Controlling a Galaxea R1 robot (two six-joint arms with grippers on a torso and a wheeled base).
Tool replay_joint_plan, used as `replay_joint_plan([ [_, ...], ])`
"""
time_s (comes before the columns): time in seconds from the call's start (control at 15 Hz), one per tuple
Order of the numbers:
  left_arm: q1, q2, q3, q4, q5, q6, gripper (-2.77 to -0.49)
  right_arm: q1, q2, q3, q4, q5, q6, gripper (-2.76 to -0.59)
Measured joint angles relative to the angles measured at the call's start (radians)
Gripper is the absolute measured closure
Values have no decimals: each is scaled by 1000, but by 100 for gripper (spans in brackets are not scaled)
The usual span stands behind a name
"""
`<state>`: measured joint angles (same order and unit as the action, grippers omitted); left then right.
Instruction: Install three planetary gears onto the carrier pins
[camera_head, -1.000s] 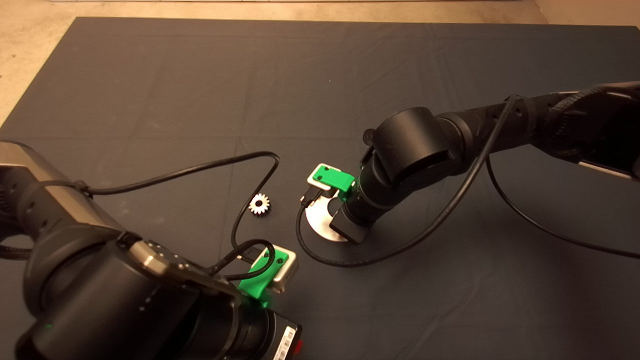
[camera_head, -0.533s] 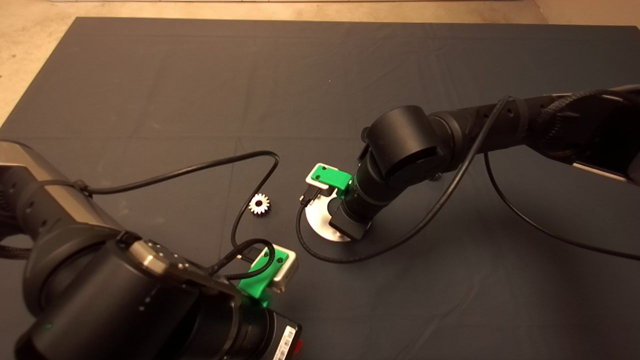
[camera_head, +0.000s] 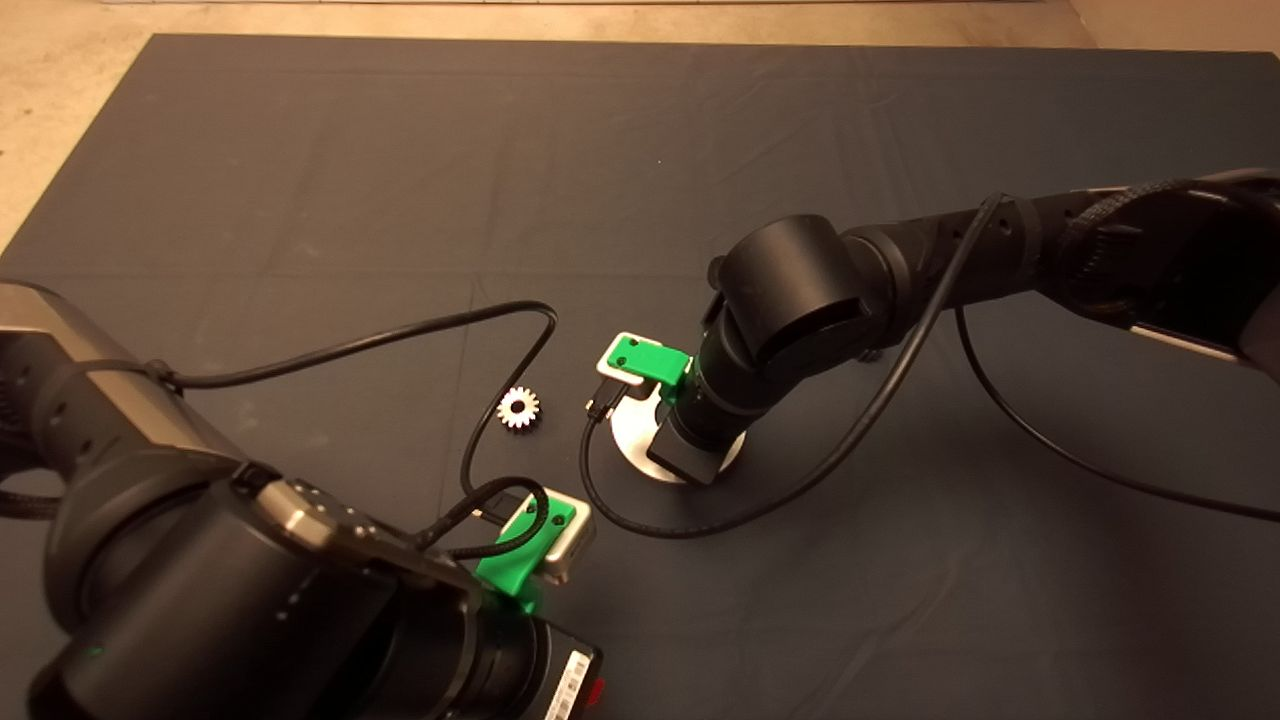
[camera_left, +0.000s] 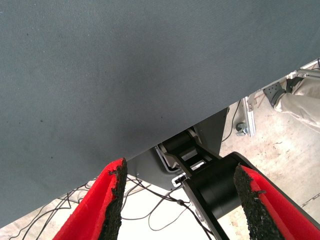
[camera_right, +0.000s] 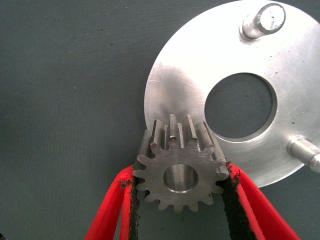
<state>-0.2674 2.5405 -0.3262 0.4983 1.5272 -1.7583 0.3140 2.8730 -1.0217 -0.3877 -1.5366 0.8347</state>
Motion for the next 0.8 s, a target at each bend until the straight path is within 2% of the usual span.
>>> replay_joint_plan([
  [0.13, -8, 0, 0, 1, 0, 0, -147, -5, 0, 5, 0, 1, 0, -93],
  [0.8, -10, -3, 0, 1, 0, 0, -147, -14, -29, 13, 0, 2, -17, -93],
])
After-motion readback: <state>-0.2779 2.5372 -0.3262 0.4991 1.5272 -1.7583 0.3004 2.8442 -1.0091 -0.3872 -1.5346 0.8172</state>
